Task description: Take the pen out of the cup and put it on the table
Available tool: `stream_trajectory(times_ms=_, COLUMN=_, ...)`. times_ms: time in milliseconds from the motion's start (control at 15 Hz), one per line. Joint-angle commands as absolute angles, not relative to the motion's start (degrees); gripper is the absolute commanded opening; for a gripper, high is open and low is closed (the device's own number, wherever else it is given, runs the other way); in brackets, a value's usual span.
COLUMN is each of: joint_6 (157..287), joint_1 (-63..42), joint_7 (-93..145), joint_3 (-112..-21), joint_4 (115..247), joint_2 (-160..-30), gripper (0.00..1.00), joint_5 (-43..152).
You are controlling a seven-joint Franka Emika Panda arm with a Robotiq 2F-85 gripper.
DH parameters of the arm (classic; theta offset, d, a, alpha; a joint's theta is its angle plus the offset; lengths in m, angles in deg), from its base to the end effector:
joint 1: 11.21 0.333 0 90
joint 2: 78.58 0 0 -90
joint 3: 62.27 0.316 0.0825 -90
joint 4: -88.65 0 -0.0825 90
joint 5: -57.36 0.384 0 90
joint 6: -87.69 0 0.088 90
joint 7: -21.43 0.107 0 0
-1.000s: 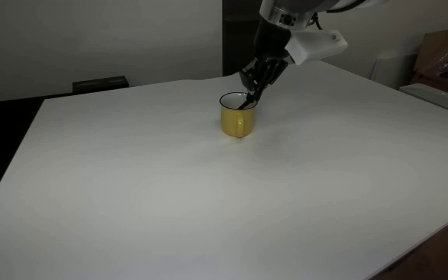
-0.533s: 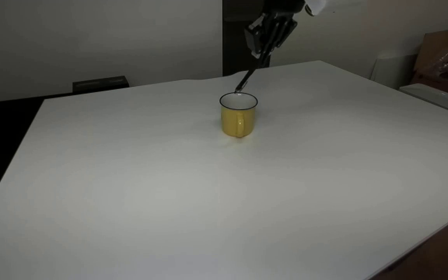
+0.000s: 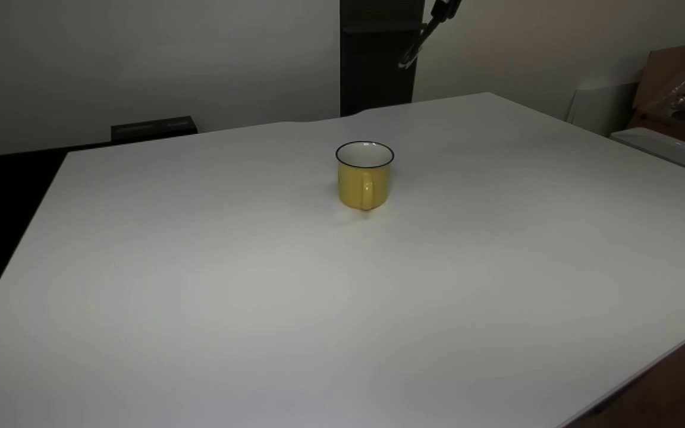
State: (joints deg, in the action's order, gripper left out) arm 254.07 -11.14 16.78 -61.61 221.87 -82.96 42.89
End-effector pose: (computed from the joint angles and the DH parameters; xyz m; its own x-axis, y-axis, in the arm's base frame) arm 0.5532 0.0221 0.3611 0.8318 0.3307 0.4458 0.2651 -0.9423 0.2045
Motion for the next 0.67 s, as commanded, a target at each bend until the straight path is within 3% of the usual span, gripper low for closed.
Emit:
stream_trajectory(times_ms=0, joint_6=265.96, joint_1=-11.61, joint_7=24.68, joint_3=-66.13, joint_4=225.99, joint_2=-83.84, gripper=0.03, joint_5=31.58)
stream_trajectory(times_ms=333, joint_6=281.08, joint_1=-12.62, joint_7=24.28, joint_3=-68.64, joint_4=228.19, joint_2=-91.16, gripper=0.03, joint_5=34.95)
stream_trajectory(times_ms=600, joint_6=287.1, joint_1=-16.52, joint_7=23.68, joint_3=-63.53, joint_4=228.29, joint_2=-98.38, gripper=0.03, joint_5=38.12)
